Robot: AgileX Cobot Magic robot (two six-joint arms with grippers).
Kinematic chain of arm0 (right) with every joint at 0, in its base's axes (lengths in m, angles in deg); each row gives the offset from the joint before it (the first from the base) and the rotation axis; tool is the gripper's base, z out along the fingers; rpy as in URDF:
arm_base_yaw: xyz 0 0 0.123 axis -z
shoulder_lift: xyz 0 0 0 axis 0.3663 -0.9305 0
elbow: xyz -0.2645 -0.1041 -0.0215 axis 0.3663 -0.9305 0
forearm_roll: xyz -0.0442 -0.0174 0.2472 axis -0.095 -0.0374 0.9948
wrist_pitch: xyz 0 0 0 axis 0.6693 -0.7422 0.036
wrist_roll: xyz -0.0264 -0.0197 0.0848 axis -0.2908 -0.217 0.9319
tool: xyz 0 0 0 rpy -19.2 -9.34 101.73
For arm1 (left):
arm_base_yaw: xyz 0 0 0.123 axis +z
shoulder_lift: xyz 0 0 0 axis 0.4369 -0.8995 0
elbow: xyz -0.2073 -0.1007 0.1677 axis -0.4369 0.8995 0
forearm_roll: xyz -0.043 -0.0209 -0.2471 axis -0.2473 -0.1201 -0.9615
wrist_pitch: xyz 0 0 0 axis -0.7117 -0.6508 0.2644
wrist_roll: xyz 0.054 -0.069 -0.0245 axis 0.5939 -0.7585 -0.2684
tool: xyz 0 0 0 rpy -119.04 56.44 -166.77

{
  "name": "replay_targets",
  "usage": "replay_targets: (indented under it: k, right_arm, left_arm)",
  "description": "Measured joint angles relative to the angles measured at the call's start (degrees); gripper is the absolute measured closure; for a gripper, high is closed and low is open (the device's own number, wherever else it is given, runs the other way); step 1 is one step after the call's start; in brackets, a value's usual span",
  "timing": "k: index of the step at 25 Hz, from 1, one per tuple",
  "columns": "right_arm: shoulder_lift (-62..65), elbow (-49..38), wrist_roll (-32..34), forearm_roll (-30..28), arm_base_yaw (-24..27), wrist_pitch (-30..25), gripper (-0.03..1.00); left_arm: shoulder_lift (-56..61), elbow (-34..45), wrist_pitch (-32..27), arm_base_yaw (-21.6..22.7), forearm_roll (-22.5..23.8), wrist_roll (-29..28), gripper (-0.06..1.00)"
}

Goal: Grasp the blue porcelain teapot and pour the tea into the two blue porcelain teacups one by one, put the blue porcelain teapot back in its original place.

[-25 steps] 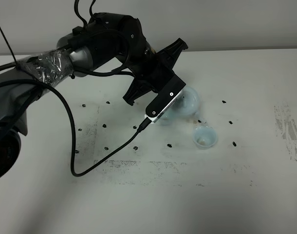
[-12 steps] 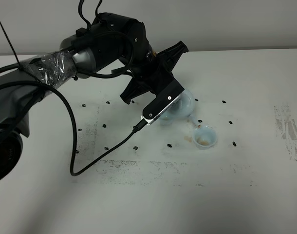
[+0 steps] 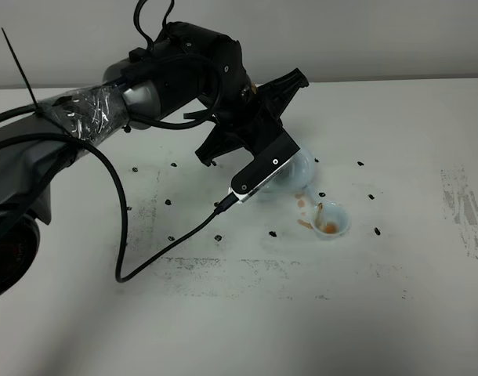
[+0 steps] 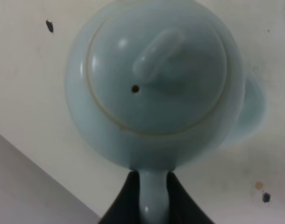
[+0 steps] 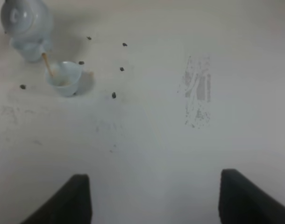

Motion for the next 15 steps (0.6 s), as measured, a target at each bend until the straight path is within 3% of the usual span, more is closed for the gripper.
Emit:
replay_targets:
  k: [15]
  right_arm:
    - [0.0, 0.0, 0.0, 0.0, 0.0, 0.0, 0.41]
  left_arm:
    - [0.0, 0.0, 1.3, -0.8, 0.4, -0.5, 0.91]
